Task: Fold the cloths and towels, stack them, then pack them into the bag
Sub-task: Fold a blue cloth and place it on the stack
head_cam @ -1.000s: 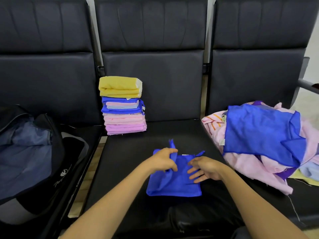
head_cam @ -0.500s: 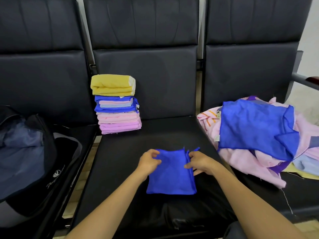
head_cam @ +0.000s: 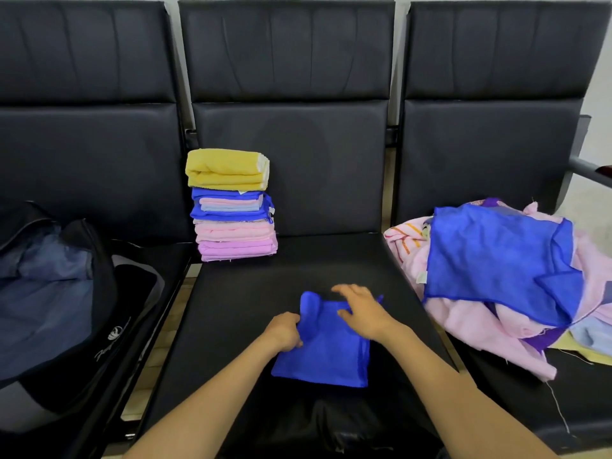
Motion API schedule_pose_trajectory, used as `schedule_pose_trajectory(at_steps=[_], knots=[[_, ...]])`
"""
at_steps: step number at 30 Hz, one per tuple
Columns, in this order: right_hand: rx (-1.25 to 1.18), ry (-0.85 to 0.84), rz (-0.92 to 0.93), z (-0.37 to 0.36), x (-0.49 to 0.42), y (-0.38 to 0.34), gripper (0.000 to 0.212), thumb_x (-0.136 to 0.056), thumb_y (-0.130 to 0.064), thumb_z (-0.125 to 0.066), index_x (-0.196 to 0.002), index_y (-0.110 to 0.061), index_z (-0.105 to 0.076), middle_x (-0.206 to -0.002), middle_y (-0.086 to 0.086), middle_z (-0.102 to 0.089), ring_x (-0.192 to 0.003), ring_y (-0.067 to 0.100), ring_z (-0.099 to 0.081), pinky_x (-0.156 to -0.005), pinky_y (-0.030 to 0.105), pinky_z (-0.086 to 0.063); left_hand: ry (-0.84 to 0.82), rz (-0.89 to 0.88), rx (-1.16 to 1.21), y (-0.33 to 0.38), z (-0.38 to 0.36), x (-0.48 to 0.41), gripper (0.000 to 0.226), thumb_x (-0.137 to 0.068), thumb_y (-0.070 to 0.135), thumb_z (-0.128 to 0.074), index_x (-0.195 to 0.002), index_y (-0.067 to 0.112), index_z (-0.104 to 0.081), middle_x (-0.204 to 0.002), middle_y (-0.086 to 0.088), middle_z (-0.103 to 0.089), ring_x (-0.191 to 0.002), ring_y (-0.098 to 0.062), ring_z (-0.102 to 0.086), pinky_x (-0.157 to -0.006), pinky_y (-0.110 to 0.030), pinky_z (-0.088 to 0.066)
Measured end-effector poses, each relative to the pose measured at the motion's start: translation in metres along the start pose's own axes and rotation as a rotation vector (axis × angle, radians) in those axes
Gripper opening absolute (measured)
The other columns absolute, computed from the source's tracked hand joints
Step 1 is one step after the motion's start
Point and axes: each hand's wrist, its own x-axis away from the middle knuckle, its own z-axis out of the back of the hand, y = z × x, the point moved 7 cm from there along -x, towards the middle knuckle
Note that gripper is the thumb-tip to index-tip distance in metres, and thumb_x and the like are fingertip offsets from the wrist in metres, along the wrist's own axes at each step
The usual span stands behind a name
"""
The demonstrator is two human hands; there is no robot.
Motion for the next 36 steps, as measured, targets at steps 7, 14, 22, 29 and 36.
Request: schedule_pose_trajectory(at_steps=[7,14,22,29,36], knots=[[0.164,-0.050,-0.249,-0.004,-0.002,0.011,0.035,-0.092,-0.037,-0.054,-0.118,-0.013,-0.053,-0.121,0.008,-0.059,-0.106,0.027,-0.059,-0.082,0.032,-0.045,0.552,0.089,-0.194,-0.020,0.047,0.016,0.066,-0.089,0.021,-0.061,-0.143,0.011,-0.024,-0.138,-0.012,-0.028,-0.127,-0.029,-0.032,-0.104,-0.038,-0.029],[0.050,-0.207,-0.412,-0.032,0.001,0.023,0.061,-0.080,-0.051,-0.069,-0.120,-0.009,-0.053,-0.136,0.013,-0.044,-0.115,0.027,-0.054,-0.085,0.032,-0.047,0.196,0.382,-0.067,-0.064,0.015,0.023,0.095,-0.077,0.058,-0.068,-0.143,0.006,-0.025,-0.145,-0.012,-0.027,-0.136,-0.029,-0.027,-0.111,-0.036,-0.026],[-0.500,-0.032,-0.383,-0.029,-0.002,0.012,0.030,-0.082,-0.013,-0.070,-0.104,-0.010,-0.051,-0.112,0.009,-0.058,-0.092,0.019,-0.058,-0.075,0.029,-0.051,0.219,0.174,0.412,-0.054,0.020,0.032,0.056,-0.088,0.025,-0.066,-0.131,0.004,-0.037,-0.134,-0.013,-0.050,-0.118,-0.029,-0.053,-0.091,-0.032,-0.045],[-1.016,-0.119,-0.094,0.005,0.001,-0.004,0.057,-0.083,0.004,-0.066,-0.123,-0.036,-0.057,-0.124,0.008,-0.061,-0.109,0.023,-0.064,-0.093,0.041,-0.053,0.231,-0.175,0.910,-0.049,0.056,0.040,0.032,-0.085,0.005,-0.068,-0.107,0.026,-0.066,-0.125,-0.005,-0.061,-0.115,-0.022,-0.058,-0.096,-0.030,-0.048],[-0.654,-0.131,-0.031,0.015,0.005,0.003,0.052,-0.073,-0.004,-0.077,-0.118,-0.027,-0.061,-0.125,-0.005,-0.055,-0.116,0.017,-0.055,-0.097,0.039,-0.051,0.197,-0.175,0.563,-0.042,0.062,0.044,0.065,-0.069,0.000,-0.079,-0.125,0.025,-0.058,-0.126,0.008,-0.052,-0.120,-0.012,-0.046,-0.106,-0.032,-0.040]])
